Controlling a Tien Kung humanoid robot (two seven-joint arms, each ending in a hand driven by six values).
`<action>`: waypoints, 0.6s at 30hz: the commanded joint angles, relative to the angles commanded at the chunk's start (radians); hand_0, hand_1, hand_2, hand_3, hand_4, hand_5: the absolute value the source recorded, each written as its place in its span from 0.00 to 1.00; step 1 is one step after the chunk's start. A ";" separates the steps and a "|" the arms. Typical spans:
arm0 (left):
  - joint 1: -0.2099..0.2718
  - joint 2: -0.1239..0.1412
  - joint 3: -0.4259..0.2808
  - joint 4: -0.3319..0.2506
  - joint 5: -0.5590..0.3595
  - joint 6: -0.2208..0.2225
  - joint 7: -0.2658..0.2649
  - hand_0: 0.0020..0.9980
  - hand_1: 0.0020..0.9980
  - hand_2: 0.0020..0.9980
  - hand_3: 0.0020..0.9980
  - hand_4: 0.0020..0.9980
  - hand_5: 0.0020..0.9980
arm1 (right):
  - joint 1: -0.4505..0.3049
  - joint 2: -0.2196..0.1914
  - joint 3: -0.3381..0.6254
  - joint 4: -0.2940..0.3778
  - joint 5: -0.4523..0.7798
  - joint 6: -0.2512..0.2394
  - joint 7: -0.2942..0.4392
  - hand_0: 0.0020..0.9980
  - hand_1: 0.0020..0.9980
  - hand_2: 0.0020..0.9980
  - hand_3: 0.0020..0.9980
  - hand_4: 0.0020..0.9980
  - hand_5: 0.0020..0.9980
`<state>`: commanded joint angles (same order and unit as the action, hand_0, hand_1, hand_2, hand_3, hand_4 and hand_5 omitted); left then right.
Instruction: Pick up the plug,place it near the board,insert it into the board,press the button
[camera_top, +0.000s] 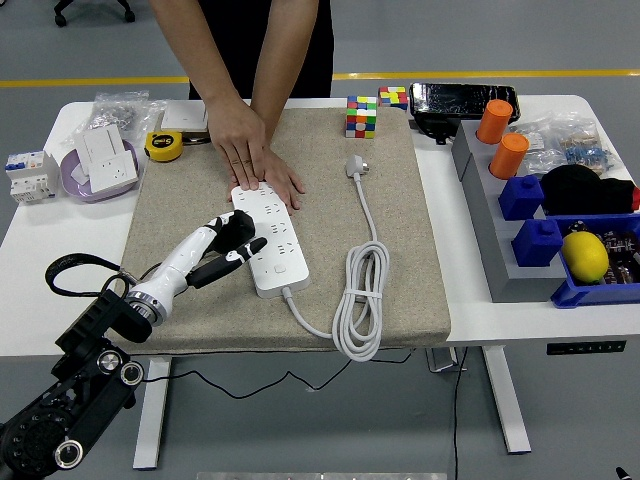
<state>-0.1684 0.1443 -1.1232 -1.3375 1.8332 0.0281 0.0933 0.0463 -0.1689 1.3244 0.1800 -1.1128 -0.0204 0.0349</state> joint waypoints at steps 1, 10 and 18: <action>-0.005 0.002 0.005 0.002 0.000 0.001 -0.001 1.00 1.00 1.00 0.95 1.00 1.00 | 0.000 0.000 0.000 0.000 0.000 0.000 0.000 0.94 0.91 0.84 0.89 1.00 1.00; -0.045 0.020 0.049 0.010 0.020 0.006 -0.006 1.00 1.00 1.00 0.95 1.00 1.00 | 0.003 0.001 0.002 0.000 -0.002 -0.001 0.000 0.94 0.90 0.84 0.89 1.00 1.00; -0.074 0.035 0.097 0.017 0.060 0.010 -0.008 1.00 1.00 1.00 0.94 1.00 1.00 | 0.003 0.000 0.000 0.000 0.000 -0.001 -0.001 0.94 0.90 0.84 0.89 1.00 1.00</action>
<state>-0.2428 0.1798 -1.0262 -1.3209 1.8934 0.0384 0.0854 0.0491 -0.1686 1.3244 0.1800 -1.1132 -0.0210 0.0338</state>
